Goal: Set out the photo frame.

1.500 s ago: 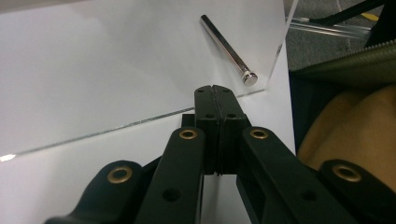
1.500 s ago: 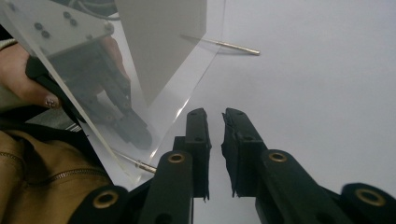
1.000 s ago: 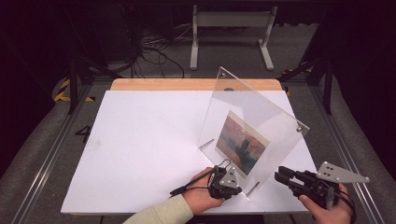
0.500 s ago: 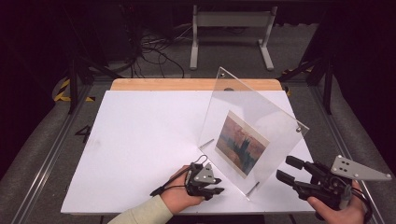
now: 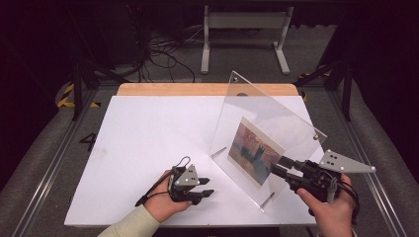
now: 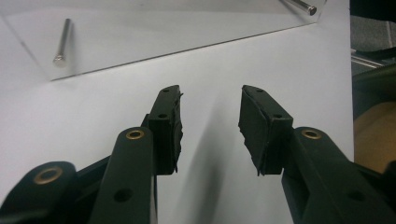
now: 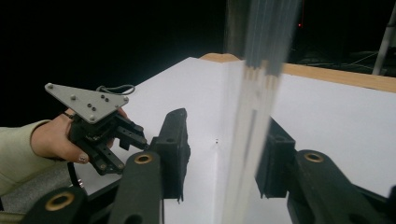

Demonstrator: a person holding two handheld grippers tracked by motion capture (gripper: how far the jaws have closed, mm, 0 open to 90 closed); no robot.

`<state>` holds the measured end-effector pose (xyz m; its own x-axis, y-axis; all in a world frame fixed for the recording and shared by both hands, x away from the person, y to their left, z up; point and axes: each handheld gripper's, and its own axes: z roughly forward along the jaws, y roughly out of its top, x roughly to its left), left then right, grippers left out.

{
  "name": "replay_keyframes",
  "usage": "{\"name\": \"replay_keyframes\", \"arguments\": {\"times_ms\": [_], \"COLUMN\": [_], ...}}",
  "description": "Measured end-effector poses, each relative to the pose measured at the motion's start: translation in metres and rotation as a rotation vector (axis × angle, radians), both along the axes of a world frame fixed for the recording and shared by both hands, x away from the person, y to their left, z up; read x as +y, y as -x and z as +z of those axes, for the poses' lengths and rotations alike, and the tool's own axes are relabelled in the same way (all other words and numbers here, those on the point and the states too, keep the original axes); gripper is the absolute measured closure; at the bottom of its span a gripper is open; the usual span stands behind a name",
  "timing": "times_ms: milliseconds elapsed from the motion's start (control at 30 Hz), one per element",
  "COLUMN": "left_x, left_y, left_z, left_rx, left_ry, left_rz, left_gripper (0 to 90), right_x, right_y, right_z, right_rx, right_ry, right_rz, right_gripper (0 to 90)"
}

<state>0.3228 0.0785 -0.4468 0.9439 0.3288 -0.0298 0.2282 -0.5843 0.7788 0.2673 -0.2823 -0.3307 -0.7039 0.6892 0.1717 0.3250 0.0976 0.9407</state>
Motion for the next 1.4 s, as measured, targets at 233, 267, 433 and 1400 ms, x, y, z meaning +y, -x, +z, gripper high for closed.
{"name": "replay_keyframes", "arguments": {"times_ms": [233, 267, 433, 1400], "left_x": [0.016, 0.018, 0.023, 0.037], "left_y": [-0.003, -0.004, -0.007, -0.067], "left_z": [-0.001, -0.002, -0.002, 0.055], "left_rx": [0.011, 0.010, 0.006, -0.082], "left_ry": [0.013, 0.017, 0.019, 0.376], "left_rz": [0.040, 0.043, 0.059, 0.189], "left_gripper": [59.6, 59.6, 59.8, 31.7], "right_x": [0.010, 0.011, 0.011, 0.040], "right_y": [-0.006, -0.006, -0.006, -0.011], "right_z": [0.002, 0.002, 0.003, 0.022], "right_rx": [-0.023, -0.014, 0.008, -0.036], "right_ry": [0.039, 0.038, 0.024, -0.019], "right_rz": [-0.043, -0.052, -0.081, 0.090], "right_gripper": [82.2, 82.9, 84.4, 85.2]}}
